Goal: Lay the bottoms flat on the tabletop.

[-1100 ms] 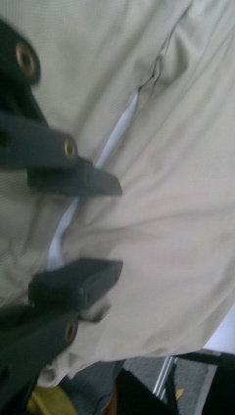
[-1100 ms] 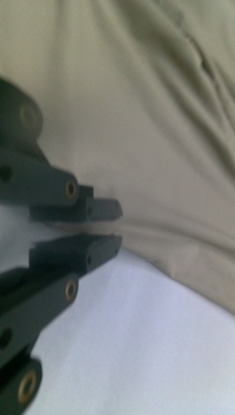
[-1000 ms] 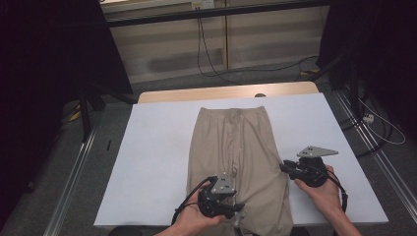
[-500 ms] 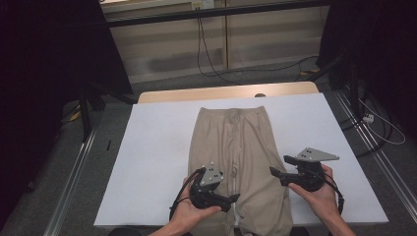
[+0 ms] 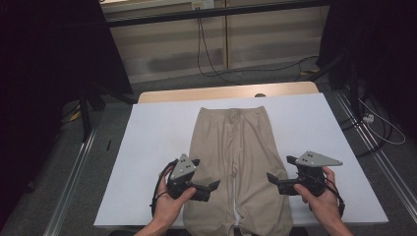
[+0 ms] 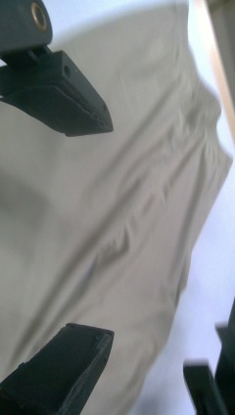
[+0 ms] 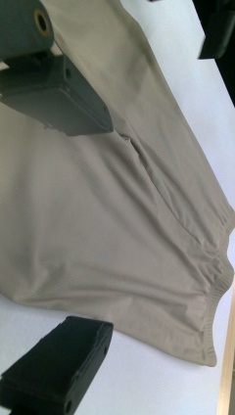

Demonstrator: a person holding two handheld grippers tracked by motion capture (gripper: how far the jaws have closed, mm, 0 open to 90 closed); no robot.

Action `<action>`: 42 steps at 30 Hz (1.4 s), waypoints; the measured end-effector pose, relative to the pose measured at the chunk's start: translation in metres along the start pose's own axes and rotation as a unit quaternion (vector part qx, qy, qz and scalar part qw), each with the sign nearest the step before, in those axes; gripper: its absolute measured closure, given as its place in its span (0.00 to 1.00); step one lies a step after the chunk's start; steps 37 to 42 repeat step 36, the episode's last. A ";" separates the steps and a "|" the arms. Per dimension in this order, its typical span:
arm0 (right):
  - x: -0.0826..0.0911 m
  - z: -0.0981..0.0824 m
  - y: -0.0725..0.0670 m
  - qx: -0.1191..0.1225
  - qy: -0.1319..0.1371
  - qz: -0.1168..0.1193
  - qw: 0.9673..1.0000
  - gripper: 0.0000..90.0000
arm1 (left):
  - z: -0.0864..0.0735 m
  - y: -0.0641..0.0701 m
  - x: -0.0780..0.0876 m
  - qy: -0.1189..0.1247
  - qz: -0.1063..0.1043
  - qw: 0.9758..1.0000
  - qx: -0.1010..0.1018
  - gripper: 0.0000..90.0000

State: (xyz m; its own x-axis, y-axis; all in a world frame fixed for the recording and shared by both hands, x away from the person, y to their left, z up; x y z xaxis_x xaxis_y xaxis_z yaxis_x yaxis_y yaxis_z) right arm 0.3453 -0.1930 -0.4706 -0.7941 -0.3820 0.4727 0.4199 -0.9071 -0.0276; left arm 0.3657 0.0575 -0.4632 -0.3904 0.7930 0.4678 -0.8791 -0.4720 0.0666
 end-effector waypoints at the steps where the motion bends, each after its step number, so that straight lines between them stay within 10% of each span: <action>1: 0.000 0.000 0.000 0.001 0.001 0.001 1.000 0.08 | -0.001 -0.003 0.003 -0.002 0.006 1.000 0.002 0.06; 12: 0.021 -0.013 0.018 -0.007 0.002 -0.039 0.999 0.08 | -0.020 -0.042 0.056 0.014 0.071 0.997 0.032 0.07; 21: 0.028 -0.020 0.029 -0.019 0.016 -0.058 0.998 0.07 | -0.029 -0.046 0.084 0.044 0.089 0.994 0.037 0.07; 26: 0.031 -0.016 0.029 -0.015 0.035 -0.061 0.997 0.07 | -0.037 -0.057 0.081 0.036 0.113 0.992 0.052 0.07; 42: 0.023 -0.014 0.027 -0.016 0.035 -0.064 0.997 0.07 | -0.037 -0.060 0.079 0.037 0.102 0.992 0.062 0.07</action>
Point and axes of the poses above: each handheld gripper's, and its own axes: x roughly backward along the jaws, z roughly out of its top, y roughly to its right, the point moved 9 cm from there along -x, roughly forward along the jaws, and after that the axes turned 8 degrees about -z, right-handed, at the moved point
